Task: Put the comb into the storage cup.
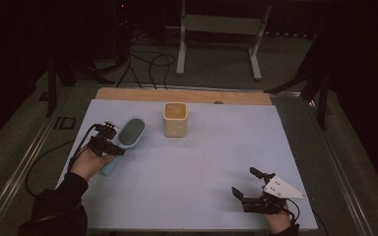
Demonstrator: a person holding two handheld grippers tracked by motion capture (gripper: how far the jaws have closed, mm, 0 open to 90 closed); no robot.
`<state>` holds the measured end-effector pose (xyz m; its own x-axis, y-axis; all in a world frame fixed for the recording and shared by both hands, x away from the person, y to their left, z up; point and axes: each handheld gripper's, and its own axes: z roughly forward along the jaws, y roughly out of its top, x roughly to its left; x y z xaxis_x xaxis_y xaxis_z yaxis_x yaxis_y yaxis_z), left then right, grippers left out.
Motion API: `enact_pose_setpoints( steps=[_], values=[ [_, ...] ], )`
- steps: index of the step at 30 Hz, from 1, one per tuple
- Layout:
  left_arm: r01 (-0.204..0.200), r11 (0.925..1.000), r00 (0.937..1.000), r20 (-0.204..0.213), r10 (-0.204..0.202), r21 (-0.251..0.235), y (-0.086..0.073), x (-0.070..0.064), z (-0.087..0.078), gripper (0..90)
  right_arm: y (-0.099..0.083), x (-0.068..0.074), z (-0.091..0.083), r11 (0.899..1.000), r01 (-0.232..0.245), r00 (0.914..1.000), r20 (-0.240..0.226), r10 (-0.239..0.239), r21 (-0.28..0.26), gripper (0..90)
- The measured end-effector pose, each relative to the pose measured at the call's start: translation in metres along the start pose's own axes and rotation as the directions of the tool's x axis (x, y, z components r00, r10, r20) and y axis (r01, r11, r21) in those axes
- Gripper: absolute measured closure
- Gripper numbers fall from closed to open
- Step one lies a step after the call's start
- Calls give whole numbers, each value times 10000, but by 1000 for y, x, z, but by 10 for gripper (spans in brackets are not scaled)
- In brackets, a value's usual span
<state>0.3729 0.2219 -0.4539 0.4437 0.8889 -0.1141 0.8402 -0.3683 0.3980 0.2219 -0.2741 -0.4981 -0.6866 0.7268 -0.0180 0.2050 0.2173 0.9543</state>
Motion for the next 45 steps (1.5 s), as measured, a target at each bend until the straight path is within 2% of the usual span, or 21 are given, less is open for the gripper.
enact_pose_setpoints(
  steps=[4,5,6,10,11,13,18,19,21,26,27,29,31,33,37,38,41,43,45],
  values=[
    [-101,9990,9999,4,101,-431,1,-3,-8,705,0,0,0,10000,8,10000,-10,-8,-33,82],
    [-21,9982,10000,-26,19,-595,2,-3,-10,705,0,0,0,10000,4,10000,-7,-4,-28,82],
    [-72,9980,9999,78,77,-626,2,-4,-12,706,0,-1,0,10000,-13,10000,-4,13,-5,82],
    [-109,9949,9999,-47,105,-1003,2,-7,-21,706,0,0,0,10000,-19,10000,-1,19,-18,82],
    [-145,9942,9999,46,150,-1062,2,-7,-23,706,0,0,0,10000,-24,10000,6,24,-3,82],
    [-130,9915,9999,-14,130,-1293,2,-8,-27,706,0,0,0,10000,-7,10000,-12,7,-14,82],
    [-177,9829,9994,267,230,-1832,2,-10,-37,706,0,0,0,10000,-79,10000,-7,79,-2,82],
    [-216,9812,9995,184,255,-1915,2,-11,-38,705,0,0,0,10000,-73,10000,-11,73,0,82],
    [-295,9768,9985,386,386,-2122,3,-12,-41,706,0,-1,0,10000,-56,10000,-5,56,-20,82],
    [-485,9711,9972,448,606,-2338,3,-17,-44,705,0,0,0,10000,-55,10000,-6,55,-33,82],
    [-490,9680,9973,411,609,-2463,3,-18,-44,705,0,-1,0,10000,-55,10000,-2,55,-20,82],
    [-453,9677,9970,494,594,-2481,4,-19,-45,705,0,-1,0,10000,-60,10000,-1,60,-4,82],
    [-604,9639,9959,500,758,-2593,5,-24,-46,705,0,-1,0,10000,-25,10000,-11,25,-35,82],
    [-668,9598,9963,339,790,-2726,6,-27,-47,705,0,-1,0,10000,-48,10000,-5,48,-22,82],
    [-775,9509,9946,422,944,-2997,9,-32,-52,705,0,-1,0,10000,-39,10000,-19,38,-44,82],
    [-784,9468,9951,324,931,-3122,9,-33,-53,705,0,-1,0,10000,-34,10000,-18,33,-38,82],
    [-793,9351,9939,445,1007,-3453,11,-36,-58,705,0,-1,0,10000,-27,10000,-21,27,-38,82],
    [-772,9290,9929,569,1047,-3619,14,-38,-61,705,0,-1,0,10000,-38,10000,-24,38,-49,82],
    [-852,9234,9923,515,1124,-3742,16,-41,-62,705,0,-1,0,10000,-67,10000,-9,67,-17,82]
  ],
)
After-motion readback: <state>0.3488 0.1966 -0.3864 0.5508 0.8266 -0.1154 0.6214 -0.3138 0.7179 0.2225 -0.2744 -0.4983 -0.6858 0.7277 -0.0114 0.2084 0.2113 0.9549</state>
